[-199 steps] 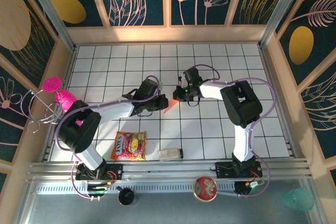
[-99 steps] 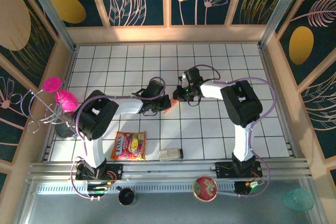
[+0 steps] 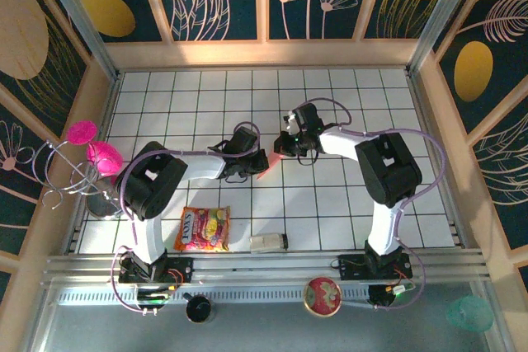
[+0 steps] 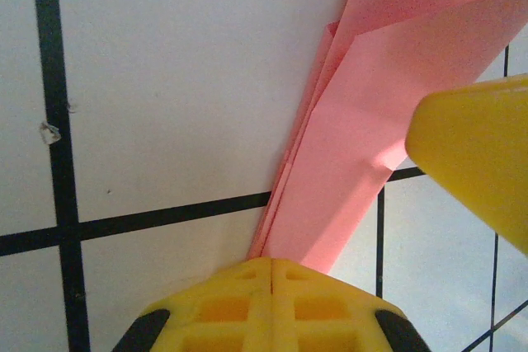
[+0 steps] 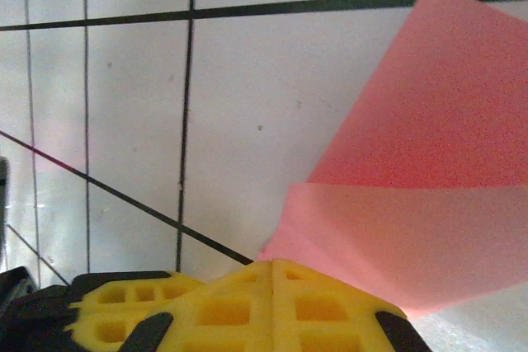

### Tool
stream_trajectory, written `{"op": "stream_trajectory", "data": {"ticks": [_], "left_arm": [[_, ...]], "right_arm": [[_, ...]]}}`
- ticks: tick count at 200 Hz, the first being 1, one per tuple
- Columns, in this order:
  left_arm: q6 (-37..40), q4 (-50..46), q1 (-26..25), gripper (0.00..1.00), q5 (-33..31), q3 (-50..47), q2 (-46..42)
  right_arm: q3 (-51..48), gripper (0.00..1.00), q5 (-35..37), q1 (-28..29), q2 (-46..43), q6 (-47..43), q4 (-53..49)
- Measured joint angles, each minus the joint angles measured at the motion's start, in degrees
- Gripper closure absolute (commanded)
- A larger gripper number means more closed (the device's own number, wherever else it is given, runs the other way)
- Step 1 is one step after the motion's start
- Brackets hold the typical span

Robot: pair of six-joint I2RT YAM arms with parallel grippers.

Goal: Fold a paper plane with a square sheet of paper (pick it up from the middle)
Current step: Fold the wing for the fifth time at the center of the table.

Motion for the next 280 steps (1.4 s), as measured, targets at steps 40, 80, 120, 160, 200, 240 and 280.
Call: {"op": "stream_trajectory", "data": {"ticks": [40, 80, 120, 160, 200, 240, 280], "left_arm": [[-0.17, -0.20, -0.02, 1.00, -0.09, 0.07, 0.00], [-0.17, -0.46, 0.00, 1.00, -0.37, 0.11, 0.00], [-0.15, -0.22, 0.00, 1.00, -1.68, 0.07, 0.00], [-0.15, 1.51, 0.00, 1.00, -2.01, -0.76, 0.00], [-0.15, 1.97, 0.00, 1.00, -2.01, -0.94, 0.00], [0.33, 0.61, 0.00, 0.96, -1.99, -0.52, -0.37], [1.27, -5.03, 0.00, 0.74, -1.88, 1.11, -3.15]], "right_arm": [[-1.16, 0.98, 0.44, 0.24, 1.49, 0.00, -0.26], [0.79, 0.98, 0.00, 0.00, 3.67, -0.22, -0.31], [3.15, 0.98, -3.80, -2.12, 5.99, -0.22, -1.18], [5.53, 0.98, -7.41, -7.13, 8.37, -0.24, -1.27], [8.79, 0.97, -6.95, -13.09, 10.36, -0.66, -1.33], [9.90, 0.95, -2.99, -16.70, 10.38, -1.57, -1.14], [5.25, 0.81, 2.19, -16.57, 3.43, -1.84, -1.33]]}}
